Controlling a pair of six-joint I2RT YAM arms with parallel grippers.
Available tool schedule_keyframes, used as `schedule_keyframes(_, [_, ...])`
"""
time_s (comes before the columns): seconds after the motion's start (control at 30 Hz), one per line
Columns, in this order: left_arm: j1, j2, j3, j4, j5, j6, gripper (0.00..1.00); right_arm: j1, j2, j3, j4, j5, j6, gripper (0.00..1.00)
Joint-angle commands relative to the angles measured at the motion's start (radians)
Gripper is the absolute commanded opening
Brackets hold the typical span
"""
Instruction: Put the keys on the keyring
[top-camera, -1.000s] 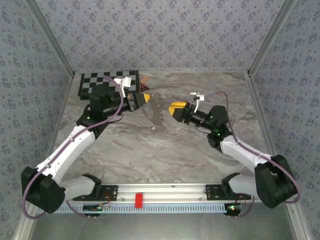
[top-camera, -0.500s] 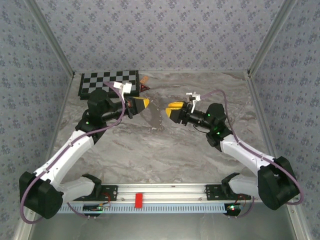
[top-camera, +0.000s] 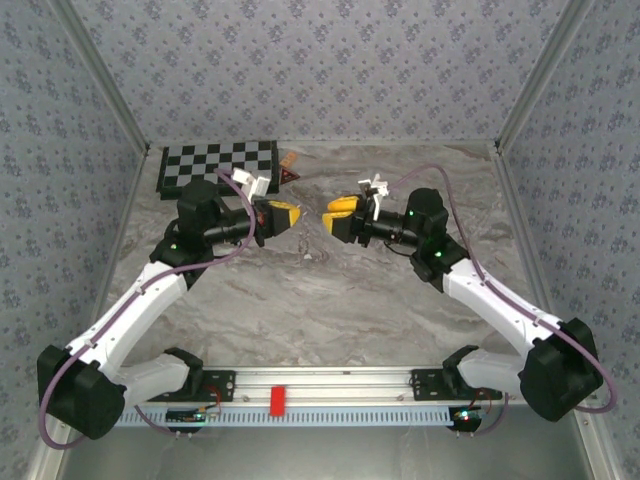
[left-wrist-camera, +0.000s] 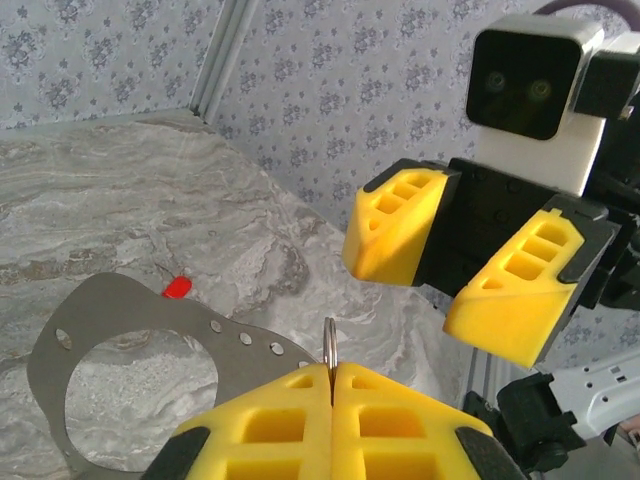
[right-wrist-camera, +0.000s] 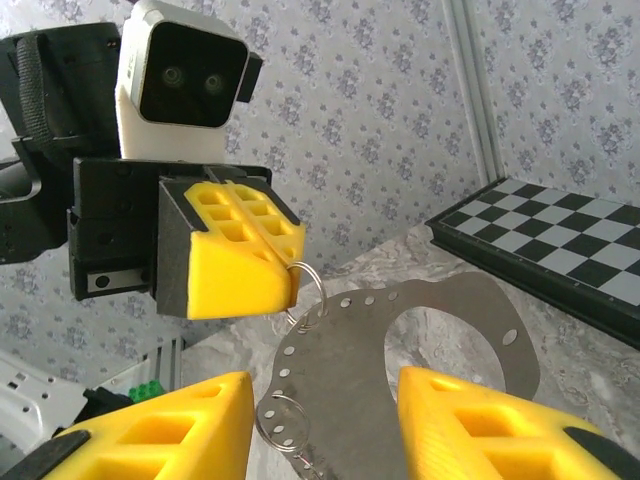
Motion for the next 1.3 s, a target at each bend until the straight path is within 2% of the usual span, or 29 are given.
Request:
schedule_keyframes(0.0, [-0.003, -0.011, 0.051, -0.026, 0.050, 0.073, 0.00, 0.004, 0.009, 0.070, -0.111, -0.083, -0.090, 0.43])
schedule_keyframes(0.17, [-0.003, 0.000, 0.076, -0.103, 0.044, 0.135, 0.00, 0.006, 0.040, 0.180, -0.308, -0.166, -0.213, 0.42])
schedule_keyframes(0.43, [-0.010, 0.004, 0.086, -0.150, 0.070, 0.180, 0.00, 0.005, 0.106, 0.248, -0.404, -0.224, -0.282, 0.40])
schedule_keyframes(0.77, [-0.032, 0.008, 0.093, -0.174, 0.074, 0.200, 0.00, 0.008, 0.181, 0.301, -0.396, -0.276, -0.288, 0.36])
schedule_keyframes(0.87, [-0.034, 0.003, 0.093, -0.173, 0.073, 0.200, 0.00, 0.007, 0.202, 0.315, -0.401, -0.294, -0.287, 0.30])
schedule_keyframes(1.03, [-0.038, 0.005, 0.094, -0.172, 0.075, 0.197, 0.00, 0.013, 0.226, 0.333, -0.416, -0.322, -0.300, 0.29])
schedule_keyframes(1.13, [-0.039, 0.003, 0.095, -0.172, 0.074, 0.198, 0.00, 0.018, 0.240, 0.336, -0.432, -0.334, -0.310, 0.19])
schedule_keyframes(1.27, [-0.039, 0.000, 0.094, -0.172, 0.073, 0.197, 0.00, 0.022, 0.253, 0.336, -0.443, -0.347, -0.315, 0.19])
